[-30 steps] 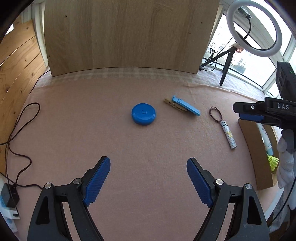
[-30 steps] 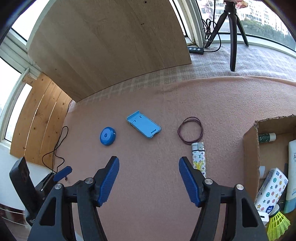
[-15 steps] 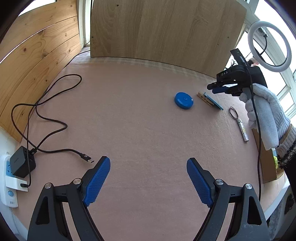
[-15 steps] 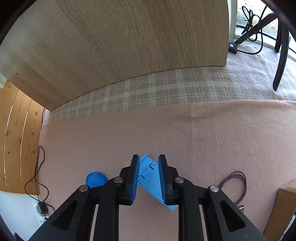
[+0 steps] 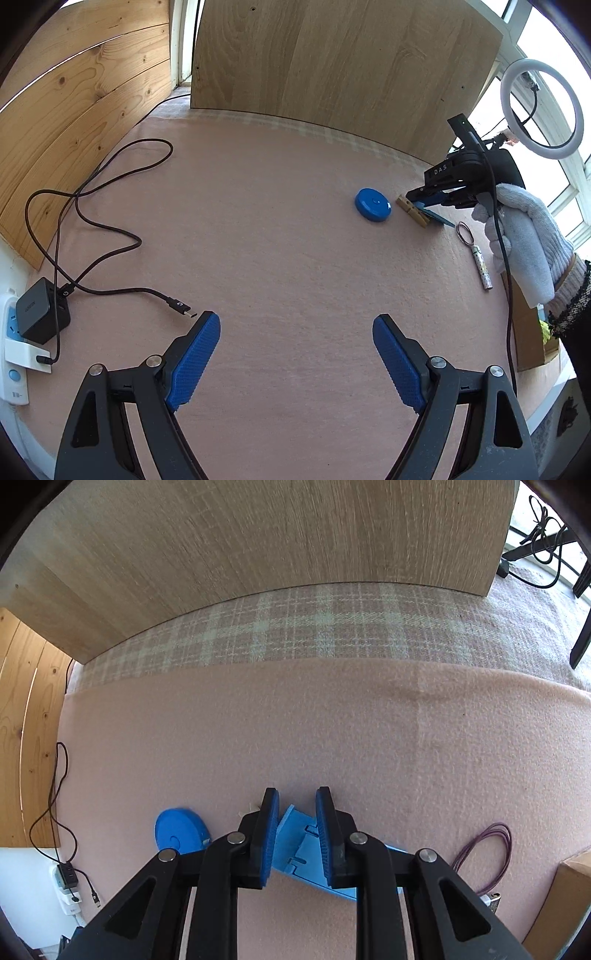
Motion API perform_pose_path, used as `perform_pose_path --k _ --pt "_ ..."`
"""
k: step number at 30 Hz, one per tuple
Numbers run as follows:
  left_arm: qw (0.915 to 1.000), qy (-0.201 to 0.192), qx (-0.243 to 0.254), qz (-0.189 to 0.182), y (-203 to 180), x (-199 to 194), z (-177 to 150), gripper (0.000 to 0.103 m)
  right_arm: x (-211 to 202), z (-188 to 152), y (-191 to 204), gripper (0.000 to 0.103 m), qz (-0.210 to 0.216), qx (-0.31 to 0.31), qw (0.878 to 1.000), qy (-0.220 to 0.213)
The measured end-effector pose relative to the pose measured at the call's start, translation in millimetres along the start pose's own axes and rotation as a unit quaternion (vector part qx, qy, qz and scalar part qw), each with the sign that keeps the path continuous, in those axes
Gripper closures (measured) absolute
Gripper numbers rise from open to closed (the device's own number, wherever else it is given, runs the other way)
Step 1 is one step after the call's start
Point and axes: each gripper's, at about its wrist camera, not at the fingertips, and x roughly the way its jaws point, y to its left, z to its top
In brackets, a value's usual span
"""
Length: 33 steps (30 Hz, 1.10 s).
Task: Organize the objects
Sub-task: 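Move the right tool over the blue phone stand, then close the left tool on the wooden clothespin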
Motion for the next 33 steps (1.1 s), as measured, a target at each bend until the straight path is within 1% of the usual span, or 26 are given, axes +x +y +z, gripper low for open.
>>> perform_pose_path --k 4,8,11,13,15,18,19,21,22,23,24,25,26,27,30,33 --pt "0.9999 0.006 0.007 -0.009 -8 5 -1 0.016 -1 -23 3 0.084 0.003 -0.024 1.0 0.004" --pt "0.9997 0.009 0.015 -0.015 -17 8 -3 0.016 -2 -43 14 0.084 0.026 -0.055 0.998 0.026" --pt "0.9995 0.013 0.023 -0.017 -24 9 -4 0.016 -4 -67 28 0.084 0.028 -0.084 0.996 0.033" --pt "0.9994 0.015 0.026 -0.016 -27 11 -4 0.016 -6 -84 33 0.084 0.022 -0.108 0.993 0.039" --pt "0.9993 0.017 0.03 -0.015 -30 14 -3 0.016 -8 -95 31 0.084 0.03 -0.11 0.992 0.051" --pt "0.999 0.019 0.035 -0.02 -36 21 1 0.016 -13 -104 16 0.084 0.039 -0.095 0.993 0.056" --pt "0.9988 0.019 0.039 -0.02 -39 24 3 0.016 -16 -107 10 0.084 0.037 -0.089 0.994 0.049" --pt "0.9985 0.021 0.047 -0.021 -47 32 9 0.017 -28 -112 -2 0.083 0.037 -0.076 0.996 0.02" --pt "0.9982 0.021 0.052 -0.024 -52 37 13 0.017 -35 -114 -10 0.081 0.045 -0.063 0.997 0.007" --pt "0.9979 0.021 0.056 -0.025 -57 42 17 0.017 -41 -115 -16 0.075 0.05 -0.049 0.998 -0.005" --pt "0.9977 0.022 0.059 -0.027 -63 48 23 0.017 -45 -115 -22 0.069 0.046 -0.036 0.998 -0.02" --pt "0.9974 0.024 0.061 -0.029 -69 55 28 0.017 -50 -114 -27 0.066 0.037 -0.024 0.998 -0.037" --pt "0.9969 0.028 0.065 -0.035 -75 64 35 0.017 -46 -107 -22 0.061 0.031 -0.012 0.998 -0.048" --pt "0.9963 0.035 0.068 -0.038 -81 73 40 0.017 -45 -103 -26 0.06 0.033 0.002 0.998 -0.052" --pt "0.9953 0.041 0.076 -0.044 -100 97 55 0.017 -41 -91 -36 0.059 0.045 0.045 0.997 -0.053" --pt "0.9945 0.051 0.081 -0.044 -115 120 68 0.021 -36 -79 -37 0.059 0.037 0.06 0.996 -0.055"
